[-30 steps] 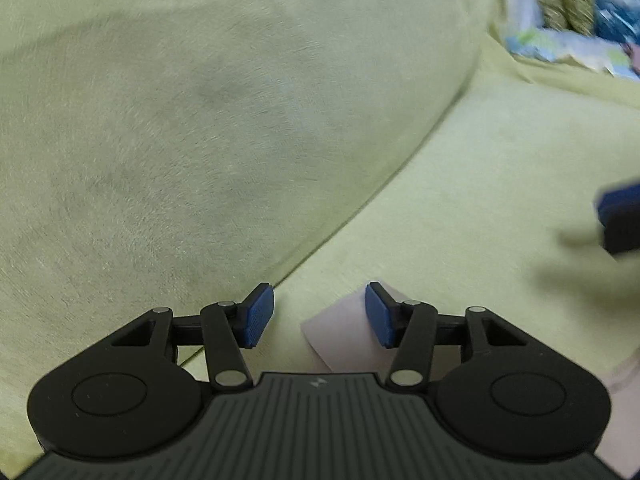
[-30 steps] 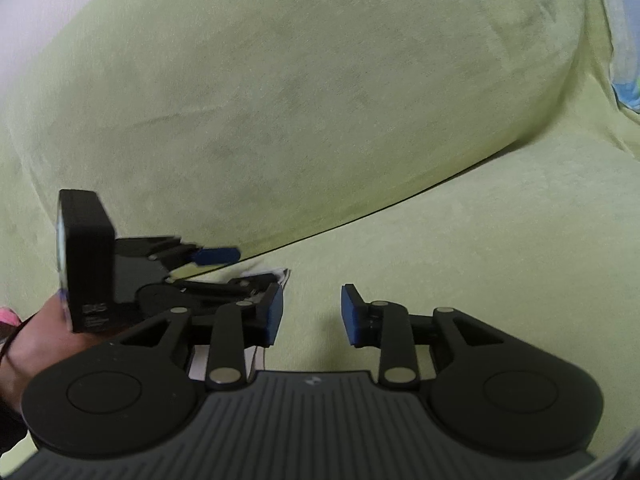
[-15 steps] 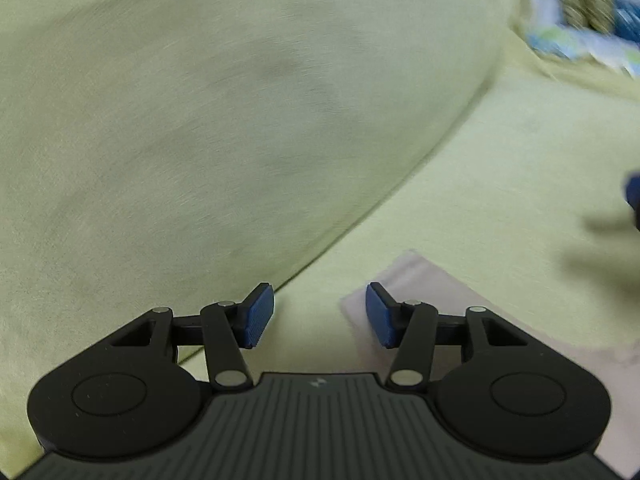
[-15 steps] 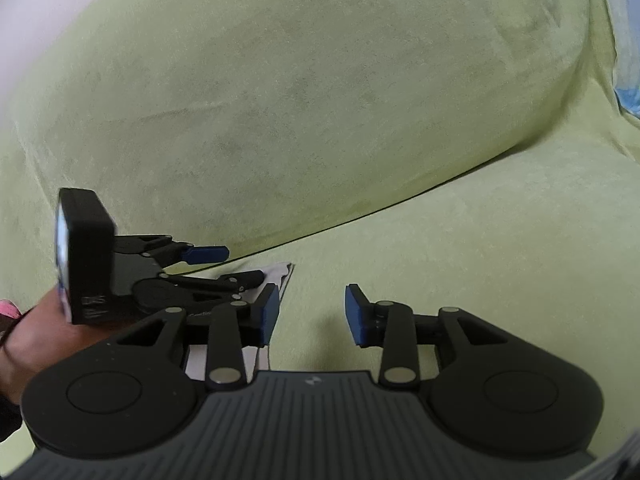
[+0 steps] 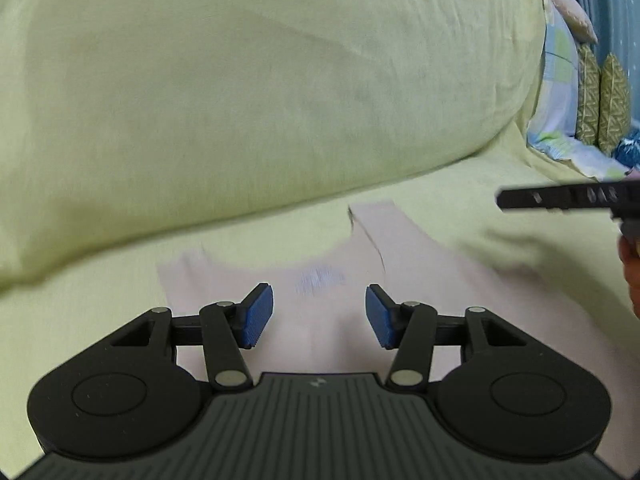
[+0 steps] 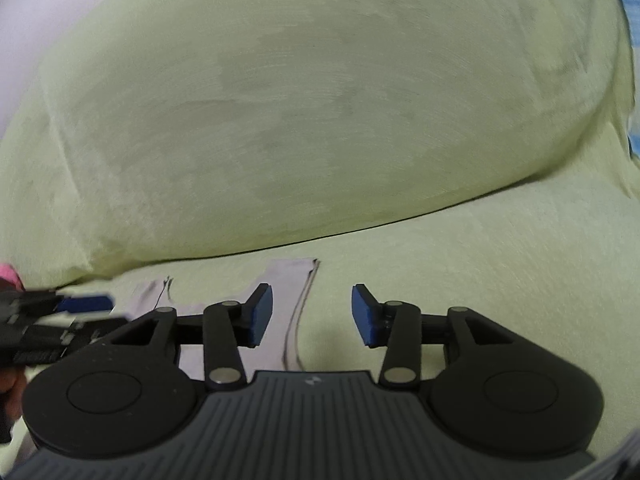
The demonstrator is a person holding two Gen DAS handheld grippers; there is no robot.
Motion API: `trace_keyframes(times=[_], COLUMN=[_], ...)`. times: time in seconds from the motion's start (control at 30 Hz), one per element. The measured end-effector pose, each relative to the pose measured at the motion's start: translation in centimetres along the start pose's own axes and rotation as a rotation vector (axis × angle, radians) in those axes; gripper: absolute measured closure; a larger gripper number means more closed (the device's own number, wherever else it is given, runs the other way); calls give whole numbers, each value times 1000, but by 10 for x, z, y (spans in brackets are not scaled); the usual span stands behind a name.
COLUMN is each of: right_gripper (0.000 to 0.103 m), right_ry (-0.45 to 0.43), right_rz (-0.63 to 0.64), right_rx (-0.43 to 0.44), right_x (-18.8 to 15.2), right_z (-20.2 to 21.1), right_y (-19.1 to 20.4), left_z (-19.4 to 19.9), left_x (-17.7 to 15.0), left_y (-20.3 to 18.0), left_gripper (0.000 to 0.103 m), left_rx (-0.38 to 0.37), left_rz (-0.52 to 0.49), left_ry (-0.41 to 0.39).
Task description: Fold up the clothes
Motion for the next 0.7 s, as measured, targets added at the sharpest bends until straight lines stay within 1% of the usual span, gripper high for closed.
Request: trace_keyframes(times=[0.03, 0.1, 0.17, 0.23, 0.33, 0.43, 0.53, 0.57, 0.67, 0.7], right_gripper=[58, 58, 58, 57, 55, 54, 50, 50, 49, 49], right_ry=[4, 16, 20, 19, 12, -4, 34, 45, 45, 42], right_rz=[9, 17, 6, -4, -1, -15, -77, -79, -33, -22], right_rx=[-3, -5, -7, -8, -15, -60, -55, -47, -54, -61], right_x=[-2, -5, -4, -3, -3, -7, -17, -19, -22, -23], right_z=[1, 4, 8, 12, 15, 20, 22, 22, 22, 23], right_y=[4, 11, 16, 23, 30, 31, 28, 28, 27, 27], left_z=[0, -14, -25, -28, -24, -23, -21, -22, -24, -23], left_x=[-4, -7, -10, -9, -16, -16, -21, -21, -21, -21], left_y=[2, -2, -4, -4, -4, -6, -5, -4, 8, 13], left_gripper=[47, 47, 47, 47, 47, 47, 47, 46, 46, 47], left_rx=[-10, -45, -82, -109, -143, -161, -161, -157, -98, -92], left_rz=[2, -17, -2, 13, 3, -20, -31, -34, -11, 10], left_ry=[10, 33, 44, 33, 22, 25, 28, 28, 32, 31])
Point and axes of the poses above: each gripper's, at about its wrist camera, not at the fingertips, and z roughly against the way its jaws point, y to its left, x to its top, the point moved 2 cm from there along -z, roughly the way its jaws point, and after that the axes turned 4 degrees about -z, right-handed, at the moved point
